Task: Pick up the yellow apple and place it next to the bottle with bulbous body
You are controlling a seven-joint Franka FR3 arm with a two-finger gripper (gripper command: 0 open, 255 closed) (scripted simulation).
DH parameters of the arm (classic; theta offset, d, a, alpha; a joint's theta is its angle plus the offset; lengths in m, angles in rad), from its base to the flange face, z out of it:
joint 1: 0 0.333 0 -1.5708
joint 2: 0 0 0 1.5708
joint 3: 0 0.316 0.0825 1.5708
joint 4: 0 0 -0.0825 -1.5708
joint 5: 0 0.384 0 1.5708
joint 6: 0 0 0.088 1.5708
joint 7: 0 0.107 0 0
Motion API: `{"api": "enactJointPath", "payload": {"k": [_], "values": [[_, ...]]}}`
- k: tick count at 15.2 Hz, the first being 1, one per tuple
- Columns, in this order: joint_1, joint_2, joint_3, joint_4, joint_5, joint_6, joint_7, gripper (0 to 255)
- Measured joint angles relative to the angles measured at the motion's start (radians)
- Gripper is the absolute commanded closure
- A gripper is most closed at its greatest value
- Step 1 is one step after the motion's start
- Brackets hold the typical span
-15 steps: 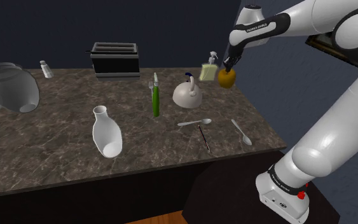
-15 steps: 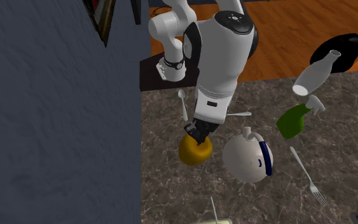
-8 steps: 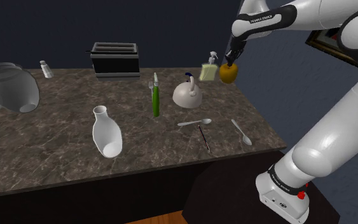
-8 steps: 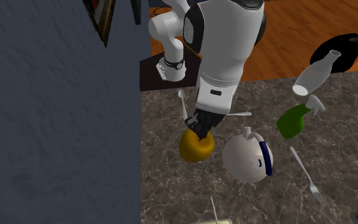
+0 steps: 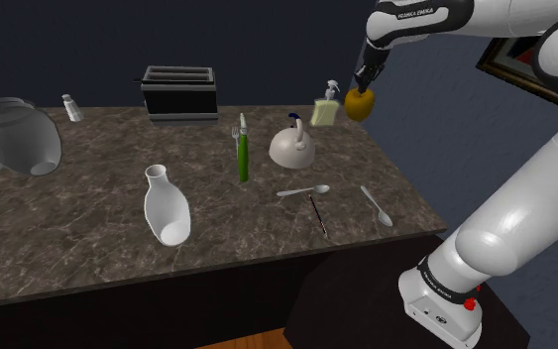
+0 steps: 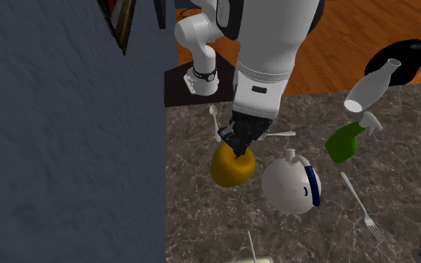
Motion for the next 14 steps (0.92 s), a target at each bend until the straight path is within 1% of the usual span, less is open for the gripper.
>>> {"api": "enactJointPath", "payload": {"k": [14], "values": [[0.003, -0.005, 0.003, 0.183, 0.008, -0.187, -0.021, 255]]}}
